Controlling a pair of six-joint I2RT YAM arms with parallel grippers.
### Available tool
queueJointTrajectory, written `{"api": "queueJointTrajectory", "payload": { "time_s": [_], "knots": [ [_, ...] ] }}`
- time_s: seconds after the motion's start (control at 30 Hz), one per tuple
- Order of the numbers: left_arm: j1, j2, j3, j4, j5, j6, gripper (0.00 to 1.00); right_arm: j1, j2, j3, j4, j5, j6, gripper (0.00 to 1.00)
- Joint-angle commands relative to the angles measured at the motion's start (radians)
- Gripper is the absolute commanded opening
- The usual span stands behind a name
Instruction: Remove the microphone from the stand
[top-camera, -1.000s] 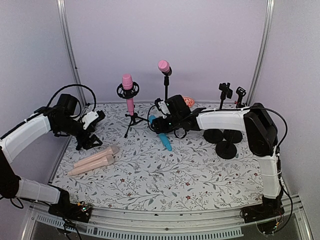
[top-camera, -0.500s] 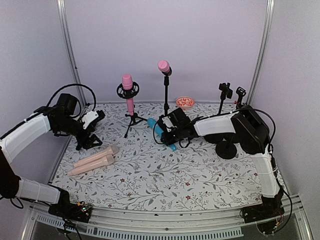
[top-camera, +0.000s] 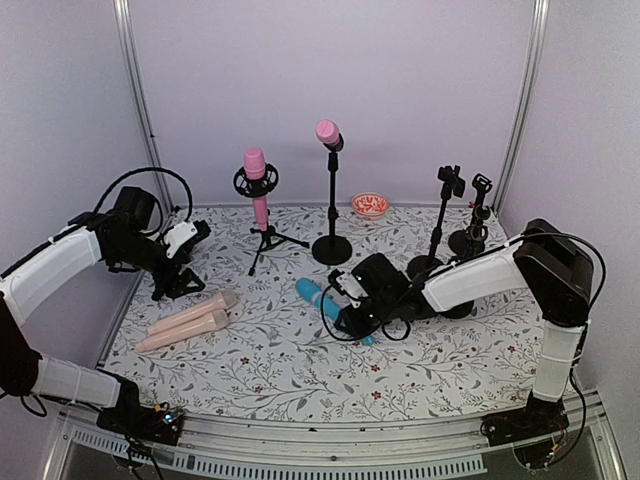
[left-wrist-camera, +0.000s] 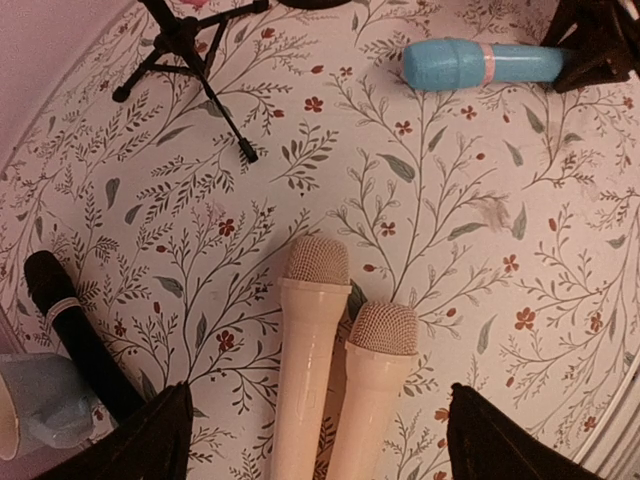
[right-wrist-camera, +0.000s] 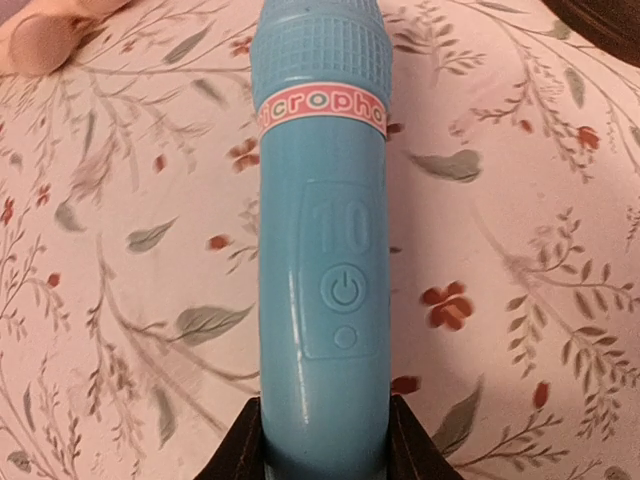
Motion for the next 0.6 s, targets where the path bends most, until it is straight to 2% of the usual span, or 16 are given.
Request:
{"api": "queueJointTrajectory", "payload": {
  "time_s": [0.0,0.1,0.33,0.57],
  "knots": [
    [-0.008,0.012,0.026,-0.004,-0.001,-0.007,0.9,0.097,-0.116,-0.085,0.077,-0.053,-0.066,0.0],
    [-0.01,0.012,0.026,0.0,0.0,-0.008,0.9,0.147,-0.121,-0.084,0.079,-0.094,-0.128,0.0],
    [-0.009,0.004,0.027,0.001,-0.003,-0.009,0.9,0.209,0.012,0.112,0.019,-0.202,-0.267,0.0],
    [-0.009,-0.007,0.017,0.001,-0.007,-0.005,0.9,0.253,0.14,0.312,-0.112,-0.255,-0.46,0.0]
  ]
}}
